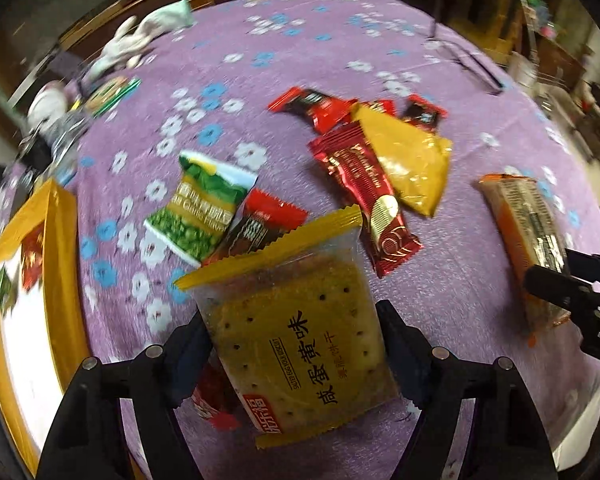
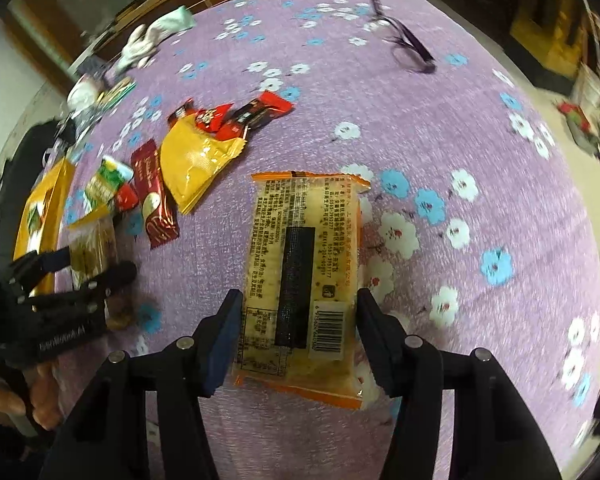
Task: Organize snacks
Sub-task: 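Grasp the yellow cracker pack with left gripper while right grasps clear biscuit bar, then carry the cracker pack and biscuit bar over the white tray with both grippers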
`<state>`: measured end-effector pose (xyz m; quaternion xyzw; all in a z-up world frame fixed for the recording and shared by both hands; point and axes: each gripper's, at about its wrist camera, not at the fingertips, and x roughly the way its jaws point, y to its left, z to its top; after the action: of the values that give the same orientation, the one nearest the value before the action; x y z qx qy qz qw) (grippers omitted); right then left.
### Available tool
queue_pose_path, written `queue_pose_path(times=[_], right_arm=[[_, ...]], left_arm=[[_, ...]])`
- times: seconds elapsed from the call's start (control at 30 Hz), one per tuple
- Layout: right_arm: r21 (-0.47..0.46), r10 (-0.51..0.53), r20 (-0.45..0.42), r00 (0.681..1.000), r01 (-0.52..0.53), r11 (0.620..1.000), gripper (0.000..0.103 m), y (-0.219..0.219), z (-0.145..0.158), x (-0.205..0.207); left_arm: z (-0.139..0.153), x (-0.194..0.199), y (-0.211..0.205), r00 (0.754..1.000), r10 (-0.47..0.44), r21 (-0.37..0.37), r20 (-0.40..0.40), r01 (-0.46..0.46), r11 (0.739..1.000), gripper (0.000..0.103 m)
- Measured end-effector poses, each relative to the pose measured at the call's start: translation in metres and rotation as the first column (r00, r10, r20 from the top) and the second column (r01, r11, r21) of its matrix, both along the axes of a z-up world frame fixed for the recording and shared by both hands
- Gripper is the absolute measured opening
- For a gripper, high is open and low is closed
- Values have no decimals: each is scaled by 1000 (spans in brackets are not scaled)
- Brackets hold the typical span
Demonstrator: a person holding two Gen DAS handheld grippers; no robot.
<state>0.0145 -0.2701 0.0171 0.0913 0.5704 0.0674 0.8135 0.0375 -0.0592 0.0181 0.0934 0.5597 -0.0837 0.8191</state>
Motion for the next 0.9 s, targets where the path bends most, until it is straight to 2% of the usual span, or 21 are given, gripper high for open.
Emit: queue_pose_path(times=[0.17, 0.4, 0.57, 0.8, 0.9], right_arm=[[-40, -34, -29, 999, 33, 999, 54, 23, 1, -14], [-83, -77, -41, 996, 74, 994, 55, 51, -2, -35], [-70, -85, -32, 996, 83, 994, 54, 62, 2, -44], [-56, 1, 40, 999, 1, 998, 53, 81, 22, -46], [-74, 30, 0, 1000, -30, 997, 53, 87, 16, -40]], left_arm=[[7, -2, 16, 998, -58, -67, -1, 58, 996, 81], [21, -18, 30, 992, -123, -86, 42, 126, 988, 79], [29, -21, 50, 993, -99, -94, 61, 104, 990, 76], [41, -25, 68, 996, -26, -115, 81, 36, 993, 76], [45, -29, 75, 996, -6, -110, 93, 16, 994, 75]])
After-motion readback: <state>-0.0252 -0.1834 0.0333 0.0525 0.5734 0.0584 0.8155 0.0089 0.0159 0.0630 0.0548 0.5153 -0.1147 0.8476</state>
